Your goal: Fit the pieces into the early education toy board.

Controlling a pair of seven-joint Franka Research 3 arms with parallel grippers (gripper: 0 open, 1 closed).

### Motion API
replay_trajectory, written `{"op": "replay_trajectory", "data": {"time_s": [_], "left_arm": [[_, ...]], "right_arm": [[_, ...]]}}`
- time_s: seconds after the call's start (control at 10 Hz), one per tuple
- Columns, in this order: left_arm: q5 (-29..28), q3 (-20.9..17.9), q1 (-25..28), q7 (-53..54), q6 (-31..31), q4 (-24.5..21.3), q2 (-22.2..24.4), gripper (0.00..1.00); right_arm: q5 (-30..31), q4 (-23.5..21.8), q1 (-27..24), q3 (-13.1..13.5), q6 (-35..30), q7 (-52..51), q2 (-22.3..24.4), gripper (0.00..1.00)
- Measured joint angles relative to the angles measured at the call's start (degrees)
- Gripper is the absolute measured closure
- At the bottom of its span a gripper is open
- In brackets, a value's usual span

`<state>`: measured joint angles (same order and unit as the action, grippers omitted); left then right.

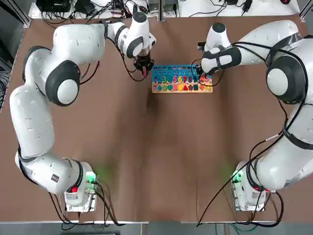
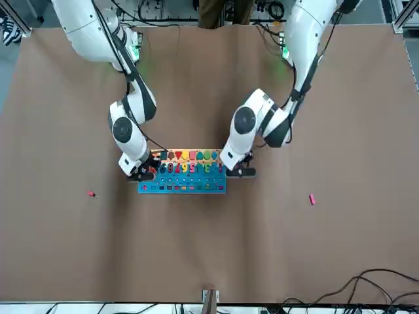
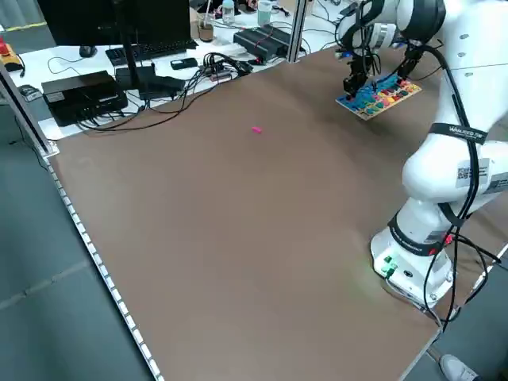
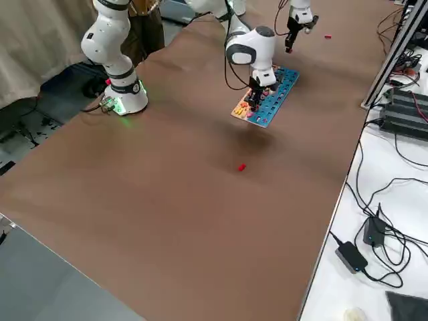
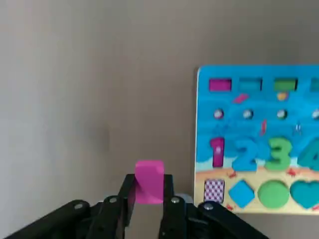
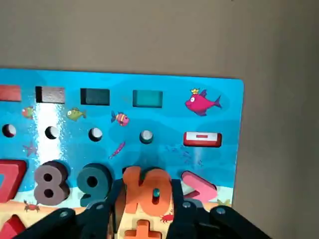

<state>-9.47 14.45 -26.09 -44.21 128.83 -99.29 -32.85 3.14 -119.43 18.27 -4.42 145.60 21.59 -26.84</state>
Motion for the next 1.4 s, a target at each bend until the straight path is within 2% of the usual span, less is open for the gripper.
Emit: {"op": "replay_trajectory", "data": {"time_s": [0.3, 0.6, 0.9, 1.4], "left_arm": [[0.0, 0.1, -2.6, -4.7, 5.3, -5.3, 1.8, 0.74], [0.0, 0.0, -4.1, -6.8, 8.8, -6.9, 1.6, 0.74], [0.0, -0.2, -5.2, -7.6, 10.7, -6.8, 0.8, 0.74], [0.0, -0.4, -5.5, -7.6, 11.0, -2.5, -3.3, 0.74]], "right_arm": [[0.3, -0.4, 0.0, 0.0, 0.9, 0.0, -0.4, 0.58], [0.3, -0.4, 0.3, 0.0, 1.9, -0.1, -0.7, 0.58], [0.5, -0.5, 0.5, 0.0, 2.1, -0.1, -0.8, 0.58], [0.5, -1.1, 0.6, 0.0, 2.4, -0.2, -0.9, 0.58]]}}
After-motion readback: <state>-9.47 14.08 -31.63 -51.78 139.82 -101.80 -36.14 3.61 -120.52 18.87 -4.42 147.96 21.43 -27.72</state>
